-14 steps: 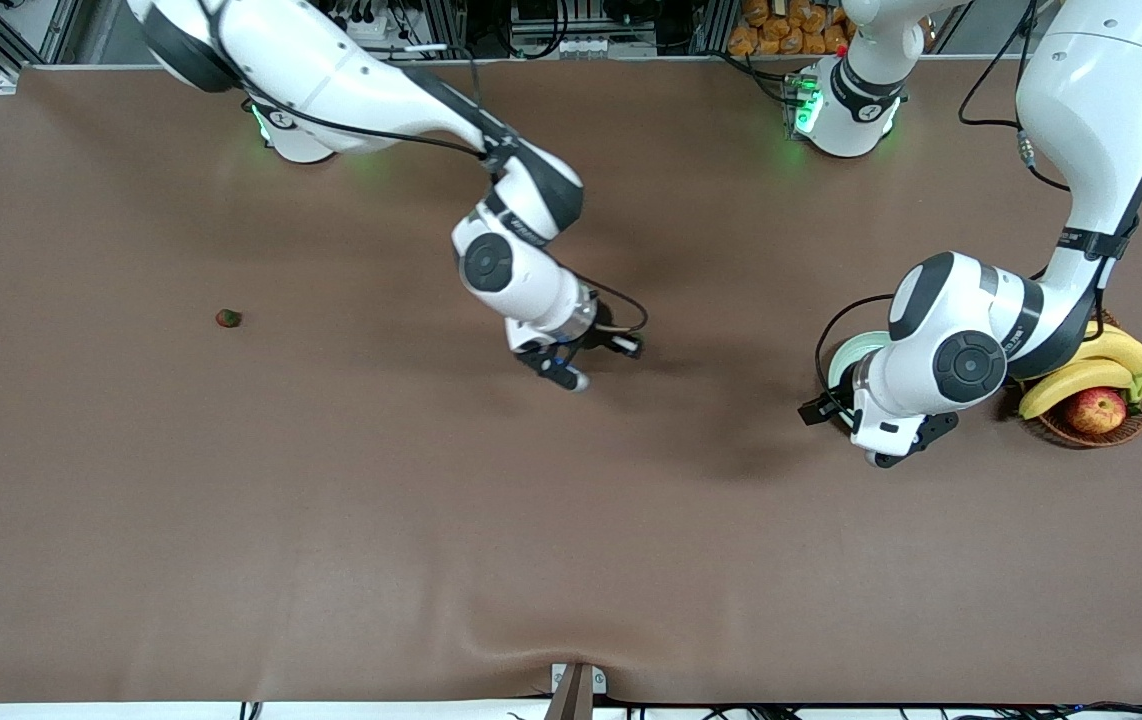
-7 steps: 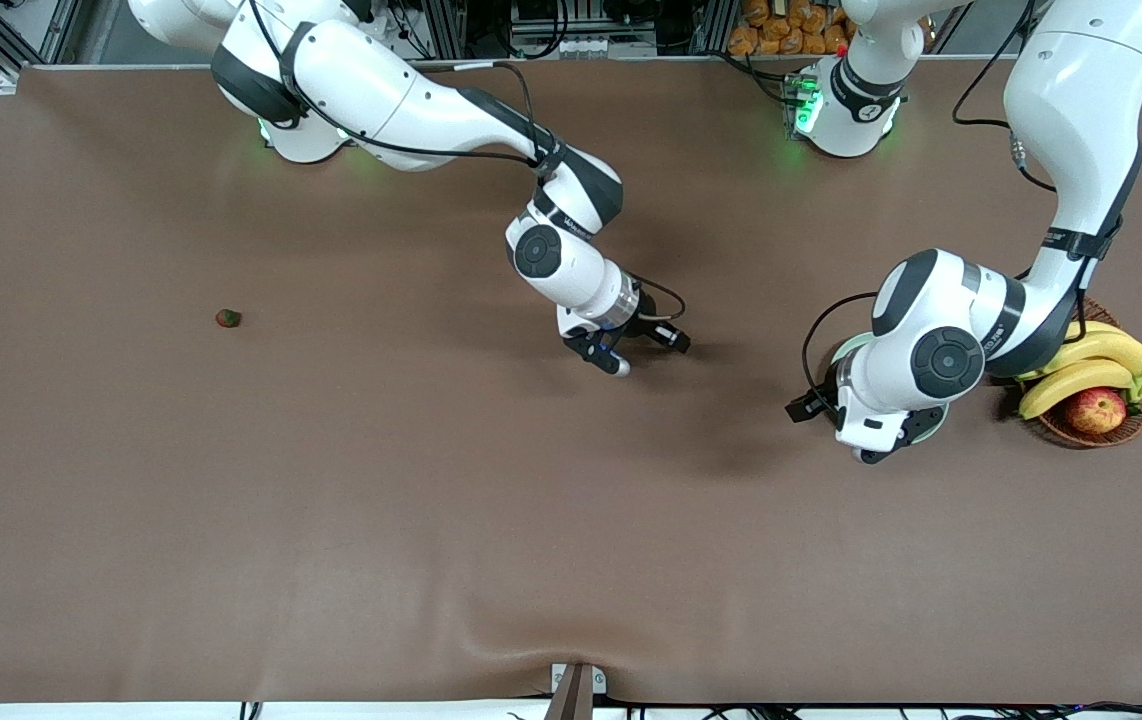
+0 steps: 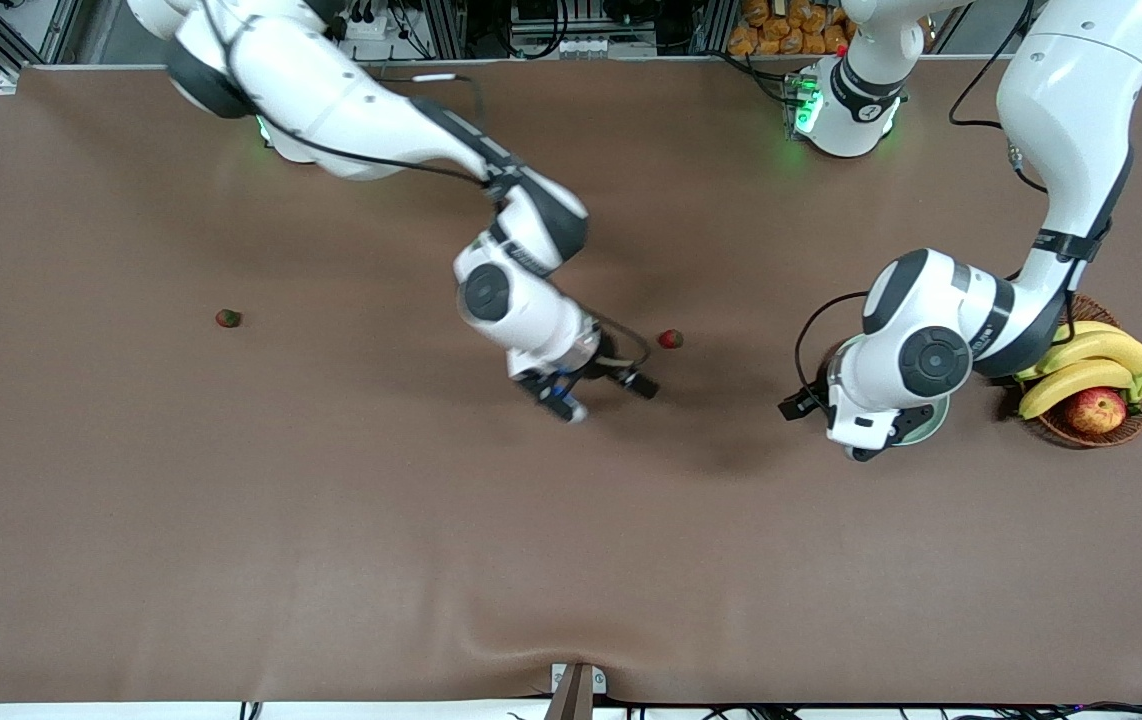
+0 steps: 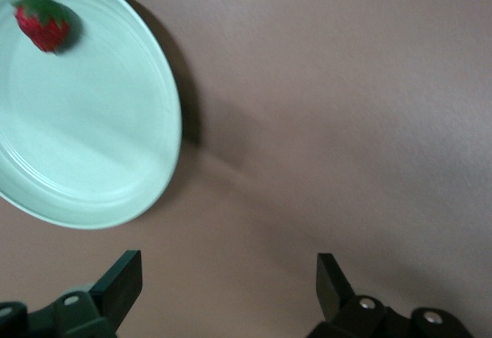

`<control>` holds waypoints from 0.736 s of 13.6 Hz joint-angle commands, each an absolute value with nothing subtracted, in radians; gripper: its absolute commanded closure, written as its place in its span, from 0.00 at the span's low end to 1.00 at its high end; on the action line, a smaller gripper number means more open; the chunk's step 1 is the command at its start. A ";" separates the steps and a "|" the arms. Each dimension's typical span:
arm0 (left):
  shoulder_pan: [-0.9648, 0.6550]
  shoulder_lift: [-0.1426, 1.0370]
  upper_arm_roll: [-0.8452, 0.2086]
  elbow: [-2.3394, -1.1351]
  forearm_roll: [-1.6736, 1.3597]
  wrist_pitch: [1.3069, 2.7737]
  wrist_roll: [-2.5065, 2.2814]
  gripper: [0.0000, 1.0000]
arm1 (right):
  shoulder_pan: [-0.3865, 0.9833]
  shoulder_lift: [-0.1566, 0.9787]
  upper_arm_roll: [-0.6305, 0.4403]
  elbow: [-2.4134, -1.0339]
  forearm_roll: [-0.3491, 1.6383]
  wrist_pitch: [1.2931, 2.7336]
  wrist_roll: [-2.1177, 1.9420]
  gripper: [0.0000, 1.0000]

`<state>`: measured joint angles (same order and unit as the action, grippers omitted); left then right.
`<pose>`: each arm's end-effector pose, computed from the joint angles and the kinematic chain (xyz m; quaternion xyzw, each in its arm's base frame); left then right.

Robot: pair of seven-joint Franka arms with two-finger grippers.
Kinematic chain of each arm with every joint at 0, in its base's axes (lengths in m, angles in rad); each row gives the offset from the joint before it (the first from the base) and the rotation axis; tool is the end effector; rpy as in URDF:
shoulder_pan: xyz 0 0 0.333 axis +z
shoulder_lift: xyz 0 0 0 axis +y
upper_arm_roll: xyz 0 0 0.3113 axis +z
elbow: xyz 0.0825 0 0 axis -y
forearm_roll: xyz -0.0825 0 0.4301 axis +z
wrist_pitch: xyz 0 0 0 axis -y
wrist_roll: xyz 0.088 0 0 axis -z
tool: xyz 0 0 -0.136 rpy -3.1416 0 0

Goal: Collect all strawberries into plate
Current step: 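Set the strawberry mid-table with the right gripper while the left gripper returns, then grasp the strawberry with the left gripper while the right gripper reaches back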

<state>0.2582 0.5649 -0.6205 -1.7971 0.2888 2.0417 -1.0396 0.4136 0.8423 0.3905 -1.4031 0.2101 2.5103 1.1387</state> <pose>0.6230 -0.2004 0.2060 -0.9556 -0.2747 0.1016 0.0328 0.5971 0.5358 0.2037 -0.9156 0.3109 0.0843 0.2407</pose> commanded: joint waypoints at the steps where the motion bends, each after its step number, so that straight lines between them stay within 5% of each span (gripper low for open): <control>1: 0.175 0.564 -0.621 -1.793 0.296 2.029 -1.153 0.00 | 0.281 0.767 0.405 -1.430 0.193 2.322 0.981 0.00; 6: 0.039 0.590 -0.621 -1.776 0.296 2.033 -1.475 0.00 | 0.075 0.652 0.400 -1.437 0.073 1.943 0.700 0.00; 10: -0.009 0.626 -0.621 -1.770 0.298 2.036 -1.759 0.00 | -0.060 0.572 0.400 -1.485 -0.041 1.804 0.449 0.00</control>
<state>0.0022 0.5935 -0.6224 -1.7930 0.2888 2.0419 -1.6497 0.0015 0.6400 0.3863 -1.4101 0.0038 1.8320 0.5634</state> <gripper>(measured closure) 0.000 0.000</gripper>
